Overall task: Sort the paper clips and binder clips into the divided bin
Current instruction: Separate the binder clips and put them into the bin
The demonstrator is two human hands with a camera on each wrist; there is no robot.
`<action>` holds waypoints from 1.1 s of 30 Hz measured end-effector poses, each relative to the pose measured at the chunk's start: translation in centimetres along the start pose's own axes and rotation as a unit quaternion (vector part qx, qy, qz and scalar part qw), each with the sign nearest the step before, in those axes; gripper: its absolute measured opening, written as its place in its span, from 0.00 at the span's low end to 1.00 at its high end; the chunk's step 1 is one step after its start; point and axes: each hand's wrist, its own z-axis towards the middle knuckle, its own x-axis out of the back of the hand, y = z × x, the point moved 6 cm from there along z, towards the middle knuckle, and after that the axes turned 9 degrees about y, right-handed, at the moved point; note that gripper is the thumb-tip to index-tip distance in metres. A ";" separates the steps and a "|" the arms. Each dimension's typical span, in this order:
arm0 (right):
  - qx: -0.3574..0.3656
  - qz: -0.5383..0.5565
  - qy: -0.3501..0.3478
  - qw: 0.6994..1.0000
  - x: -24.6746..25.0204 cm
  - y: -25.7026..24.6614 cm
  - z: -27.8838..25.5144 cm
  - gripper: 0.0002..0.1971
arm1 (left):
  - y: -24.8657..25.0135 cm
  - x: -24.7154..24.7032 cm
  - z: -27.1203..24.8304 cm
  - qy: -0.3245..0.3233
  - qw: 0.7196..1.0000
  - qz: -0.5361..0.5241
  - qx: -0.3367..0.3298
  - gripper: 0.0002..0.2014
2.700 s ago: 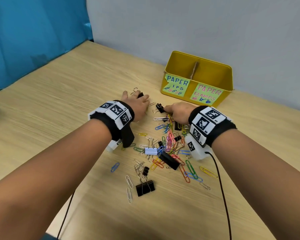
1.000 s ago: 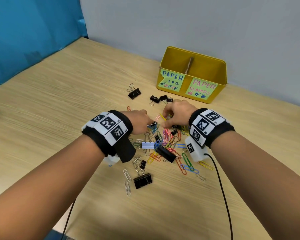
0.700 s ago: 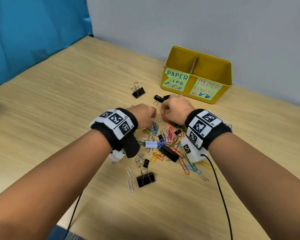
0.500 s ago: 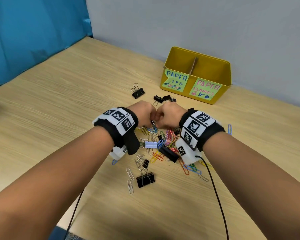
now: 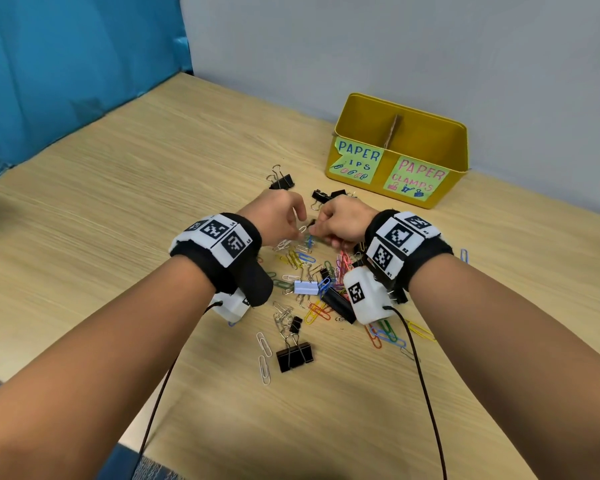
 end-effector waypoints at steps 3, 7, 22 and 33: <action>-0.034 0.016 -0.005 0.999 -0.1 0.6 0.4 0.15 | -0.5 0.1 -0.2 -0.002 1.000 0.011 0.009 0.12; -0.031 0.016 -0.030 0.999 -0.4 1.1 0.2 0.12 | -0.7 -0.7 -1.1 -0.084 0.996 0.038 0.019 0.12; 0.051 0.133 -0.019 0.990 0.2 0.1 -0.4 0.13 | 0.0 -0.9 0.2 -0.071 0.994 -0.072 0.034 0.15; 0.082 -0.153 0.128 0.977 2.6 -0.8 -0.8 0.23 | -0.2 -1.4 -1.0 -0.131 0.978 0.159 0.025 0.25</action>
